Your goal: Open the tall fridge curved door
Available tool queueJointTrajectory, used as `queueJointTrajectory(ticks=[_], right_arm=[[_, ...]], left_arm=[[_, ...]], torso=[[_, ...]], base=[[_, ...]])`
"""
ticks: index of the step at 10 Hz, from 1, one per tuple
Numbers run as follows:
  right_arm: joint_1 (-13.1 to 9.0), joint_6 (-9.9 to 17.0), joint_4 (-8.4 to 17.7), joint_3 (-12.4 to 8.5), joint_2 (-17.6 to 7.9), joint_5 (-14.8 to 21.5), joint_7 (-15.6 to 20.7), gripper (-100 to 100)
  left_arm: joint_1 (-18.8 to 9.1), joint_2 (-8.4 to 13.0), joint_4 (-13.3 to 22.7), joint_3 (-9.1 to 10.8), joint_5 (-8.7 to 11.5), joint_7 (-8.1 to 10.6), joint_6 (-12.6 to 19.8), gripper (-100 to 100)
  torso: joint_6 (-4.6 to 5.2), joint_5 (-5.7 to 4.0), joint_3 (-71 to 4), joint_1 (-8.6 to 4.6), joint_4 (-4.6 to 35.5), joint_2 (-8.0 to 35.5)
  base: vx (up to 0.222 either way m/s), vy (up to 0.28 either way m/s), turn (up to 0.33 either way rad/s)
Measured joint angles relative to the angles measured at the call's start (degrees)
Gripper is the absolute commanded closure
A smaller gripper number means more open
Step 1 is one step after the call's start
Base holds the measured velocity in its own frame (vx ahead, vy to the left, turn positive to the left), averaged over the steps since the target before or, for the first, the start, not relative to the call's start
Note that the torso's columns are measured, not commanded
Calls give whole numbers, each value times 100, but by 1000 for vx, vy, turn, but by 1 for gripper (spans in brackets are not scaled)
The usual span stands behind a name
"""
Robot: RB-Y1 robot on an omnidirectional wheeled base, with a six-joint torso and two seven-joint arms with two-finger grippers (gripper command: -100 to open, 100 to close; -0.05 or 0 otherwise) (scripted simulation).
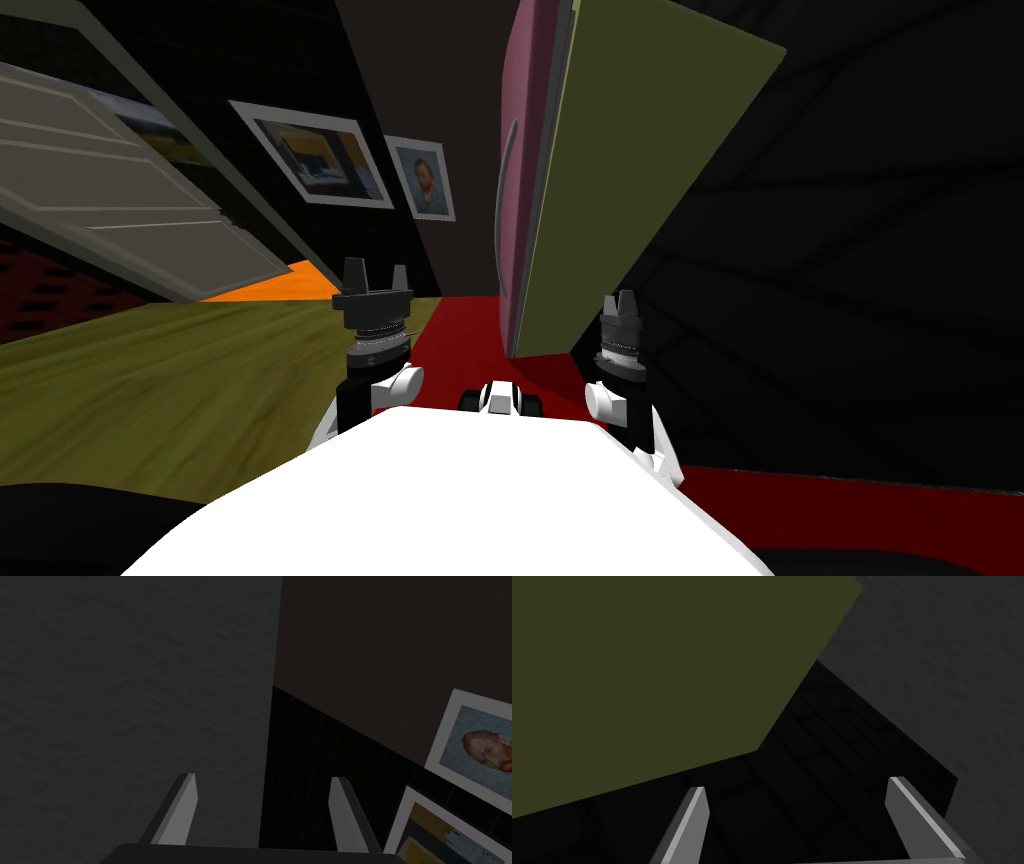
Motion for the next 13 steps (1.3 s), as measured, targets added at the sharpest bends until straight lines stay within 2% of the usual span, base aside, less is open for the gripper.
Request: queueJointTrajectory(ticks=[5, 8, 13], right_arm=[[-271, -182, 468, 60, -329, 148, 720, -100], [-394, -262, 676, 76, -426, 215, 1137, -100], [-712, -466, 1197, 126, -542, 376, 1931, -100]], left_arm=[[0, 0, 0, 0, 0, 0, 0, 0], [0, 0, 0, 0, 0, 0, 0, 0], [0, 0, 0, 0, 0, 0, 0, 0]], torso=[[0, -2, 4, -8, 3, 7], [-1, -3, 2, -10, 1, 3], [0, -1, 2, -3, 1, 2]], base=[[49, 73, -70], [56, 74, -86], [43, 80, -68]])
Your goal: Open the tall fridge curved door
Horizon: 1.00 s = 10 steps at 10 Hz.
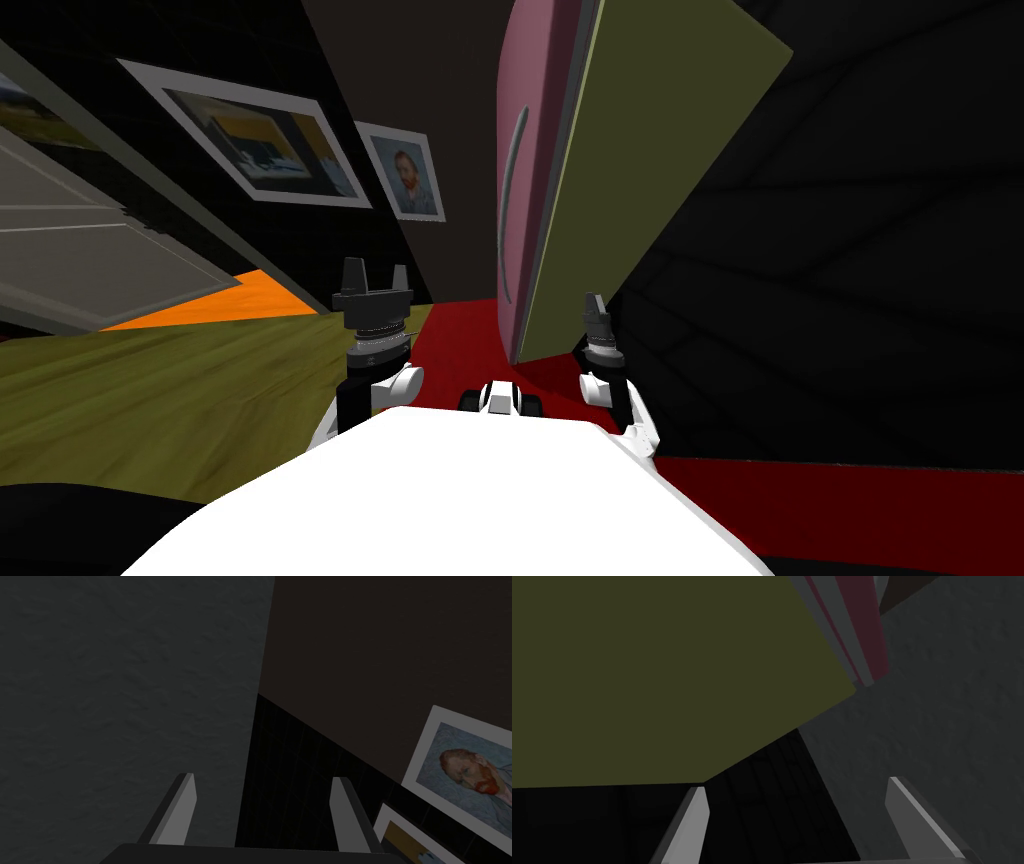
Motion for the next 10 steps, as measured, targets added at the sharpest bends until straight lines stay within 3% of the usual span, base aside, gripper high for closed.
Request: queueJointTrajectory(ticks=[10], right_arm=[[-503, -321, 853, 50, -77, 267, 1473, -100]], left_arm=[[0, 0, 0, 0, 0, 0, 0, 0]], torso=[[1, -2, 3, -7, 2, 4]], base=[[37, 69, -63]])
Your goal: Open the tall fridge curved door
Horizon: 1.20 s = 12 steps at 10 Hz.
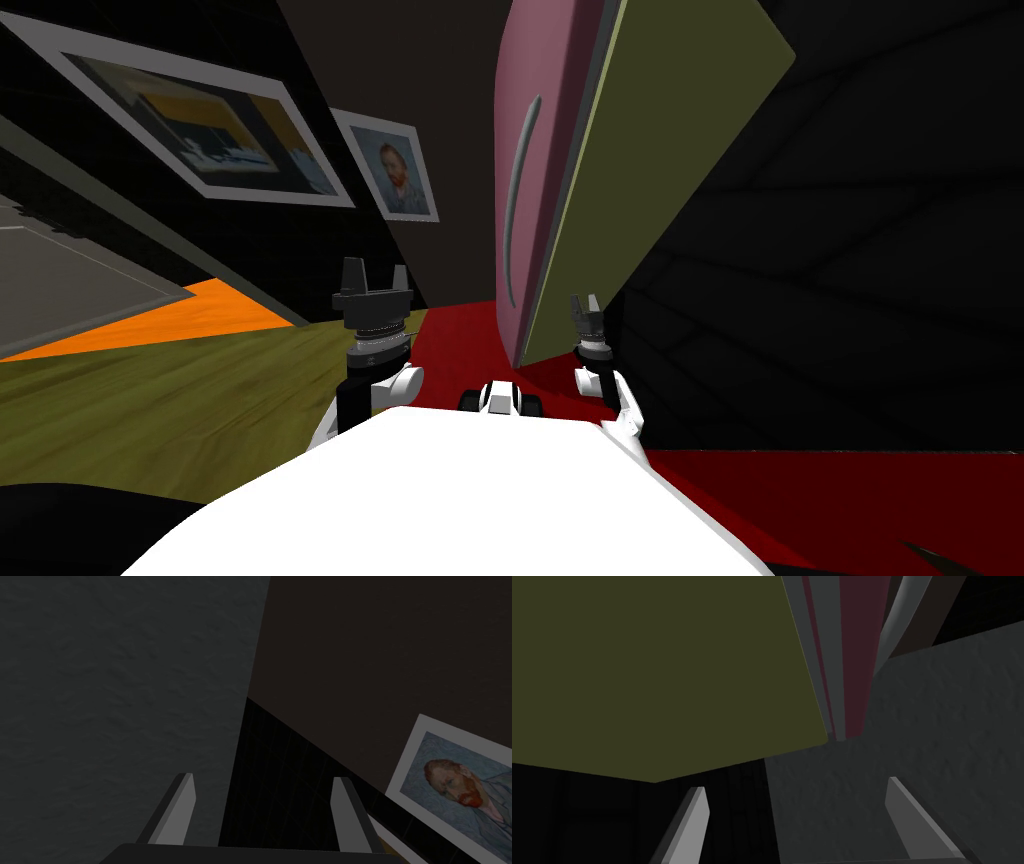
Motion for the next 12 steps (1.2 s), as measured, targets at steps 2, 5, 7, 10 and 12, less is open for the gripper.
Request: queueJointTrajectory(ticks=[2, 5, 7, 10, 12], right_arm=[[-119, -60, 196, 22, 17, 81, 330, -100], [-183, -160, 388, 32, 20, 157, 756, -100], [-334, -238, 641, 35, 34, 236, 1076, -100], [-418, -323, 850, 63, 73, 334, 1521, -100], [-504, -403, 1056, 70, 90, 419, 1846, -100]], left_arm=[[0, 0, 0, 0, 0, 0, 0, 0], [0, 0, 0, 0, 0, 0, 0, 0], [0, 0, 0, 0, 0, 0, 0, 0], [0, 0, 0, 0, 0, 0, 0, 0], [0, 0, 0, 0, 0, 0, 0, 0]], torso=[[-2, 3, -6, 9, -3, -10], [0, -1, 1, -3, 0, 2], [-2, 5, -3, 15, -1, -3], [0, -3, -1, -9, -1, -1], [-2, 5, -3, 16, -2, -4]], base=[[51, 81, -71], [27, 56, -47], [36, 96, -70], [31, 45, -45], [43, 88, -55]])
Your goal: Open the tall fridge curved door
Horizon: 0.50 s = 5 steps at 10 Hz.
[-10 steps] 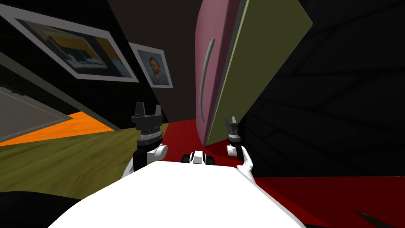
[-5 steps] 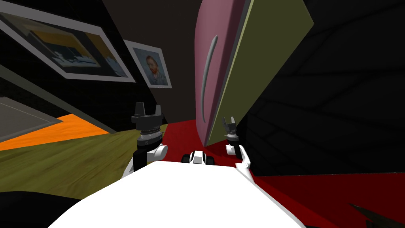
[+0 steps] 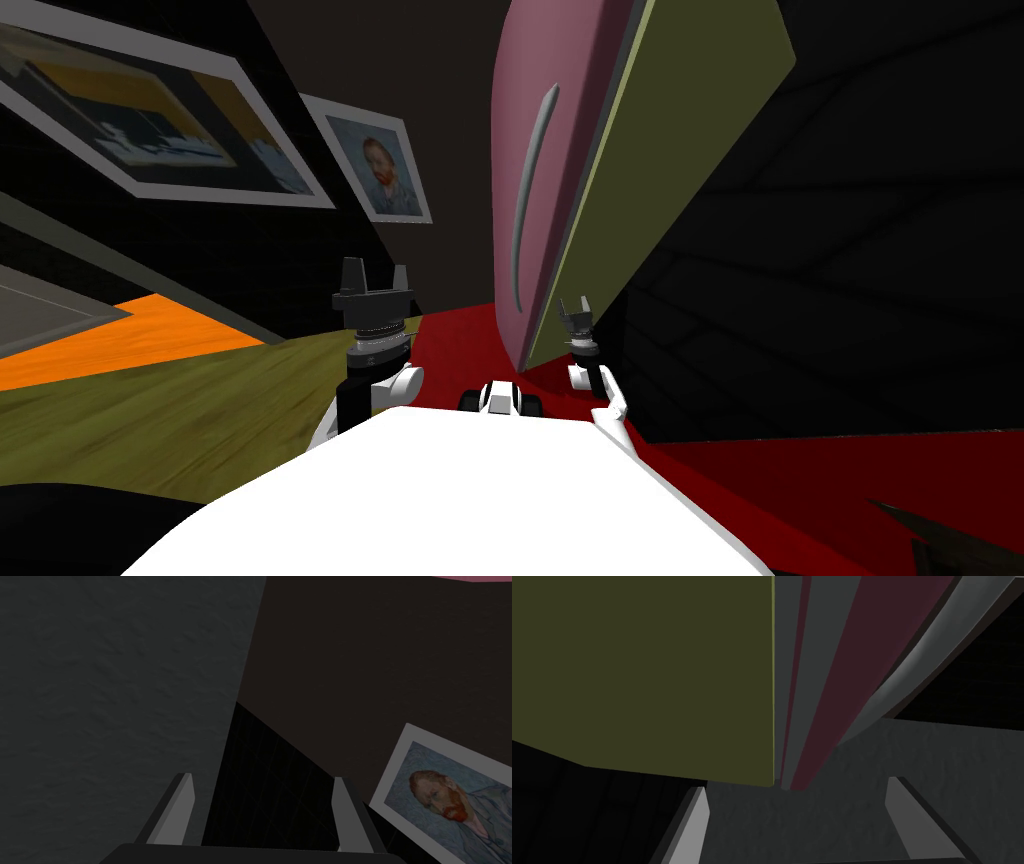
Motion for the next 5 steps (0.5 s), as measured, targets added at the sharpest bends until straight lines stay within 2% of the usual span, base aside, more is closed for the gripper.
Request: queueJointTrajectory(ticks=[2, 5], right_arm=[[-57, -53, 127, 0, 7, 39, 288, -100], [-198, -195, 496, 21, 60, 190, 784, -100]], left_arm=[[0, 1, 0, 0, 0, 0, 0, 0], [0, 0, 0, 0, 0, 0, 0, 0]], torso=[[0, -8, 4, -31, 2, 7], [0, -3, 0, -10, 0, 0]], base=[[29, 37, -37], [37, 60, -48]])
